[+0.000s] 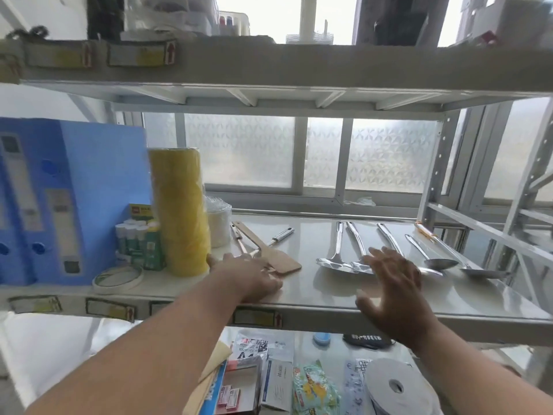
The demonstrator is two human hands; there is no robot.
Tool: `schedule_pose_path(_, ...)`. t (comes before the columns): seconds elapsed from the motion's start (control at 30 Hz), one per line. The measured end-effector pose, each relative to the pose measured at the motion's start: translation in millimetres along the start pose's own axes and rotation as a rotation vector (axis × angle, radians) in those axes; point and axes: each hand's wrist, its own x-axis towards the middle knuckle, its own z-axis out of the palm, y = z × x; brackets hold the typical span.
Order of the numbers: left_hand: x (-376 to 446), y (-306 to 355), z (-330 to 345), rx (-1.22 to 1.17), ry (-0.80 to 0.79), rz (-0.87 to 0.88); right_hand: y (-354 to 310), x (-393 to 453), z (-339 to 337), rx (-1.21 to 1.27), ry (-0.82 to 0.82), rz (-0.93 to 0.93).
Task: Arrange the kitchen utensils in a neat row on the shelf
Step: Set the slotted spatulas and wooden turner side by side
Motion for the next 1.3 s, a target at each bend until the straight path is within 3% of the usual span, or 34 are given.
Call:
schedule_pose_path(0.03,-3.5,-9.1,4.2,-0.032,-0.024,-0.005,-13.8,-2.4,2.9,0.019,0.004,-0.064)
schedule_pose_path(0.13,-12.0,-23.5,17.6,-0.056,0.105,0.032,-70.0,1.7,18.6,0.167,-0.058,-0.207)
schedule_pose_path(0.27,-21.1,-32.0,27.2,-0.021,0.164,0.008,-139.1,27.2,35.1,0.247,-0.317,-0.117)
schedule_pose_path(0.43,-27.7,-49.0,32.6,-0.067,0.21,0.013,-164.2,49.6,48.6,0.133,-0.536,-0.041)
schedule_pose_path(0.8,-21.9,-53.6,43.7,-0.088,0.254,0.009,-162.7,42.7,61.3,-0.051,-0.464,-0.075)
schedule_pose_path(1.03,-18.0,-57.2,49.2,-0.102,0.288,0.047,-161.6,41.7,56.4,0.136,-0.46,0.074)
schedule_pose_path(1.3,-19.2,-55.0,48.2,-0.1,0.279,0.047,-158.0,42.6,46.8,0.135,-0.542,0.017)
